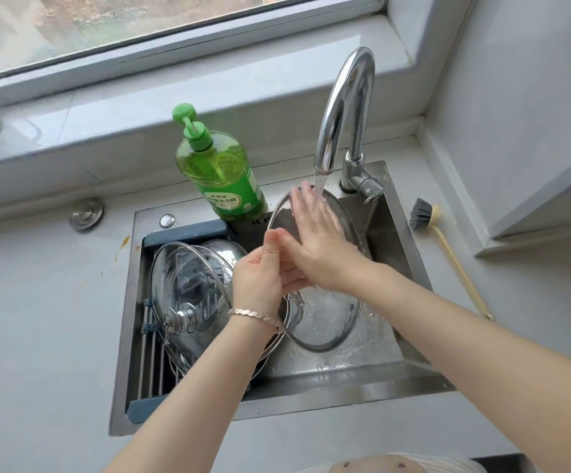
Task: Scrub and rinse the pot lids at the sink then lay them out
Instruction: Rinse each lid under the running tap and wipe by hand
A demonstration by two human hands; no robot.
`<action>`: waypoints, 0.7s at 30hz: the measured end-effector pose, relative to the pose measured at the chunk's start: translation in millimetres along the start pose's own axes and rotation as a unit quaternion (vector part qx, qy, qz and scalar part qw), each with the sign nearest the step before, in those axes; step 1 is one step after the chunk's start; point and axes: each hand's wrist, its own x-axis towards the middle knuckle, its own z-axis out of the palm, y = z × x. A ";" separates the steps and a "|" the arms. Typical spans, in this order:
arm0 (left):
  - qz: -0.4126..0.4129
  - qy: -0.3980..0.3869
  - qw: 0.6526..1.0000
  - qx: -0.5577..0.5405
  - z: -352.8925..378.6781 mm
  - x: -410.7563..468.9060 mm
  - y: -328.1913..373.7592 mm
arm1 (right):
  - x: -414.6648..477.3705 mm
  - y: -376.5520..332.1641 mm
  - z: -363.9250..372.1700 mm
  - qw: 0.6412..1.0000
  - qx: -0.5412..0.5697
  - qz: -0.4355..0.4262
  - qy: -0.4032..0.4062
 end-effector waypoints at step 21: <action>-0.059 0.143 0.940 -0.305 -17.0 19.2 -2.5 | -22.6 39.8 19.9 0.996 -0.018 0.027 0.087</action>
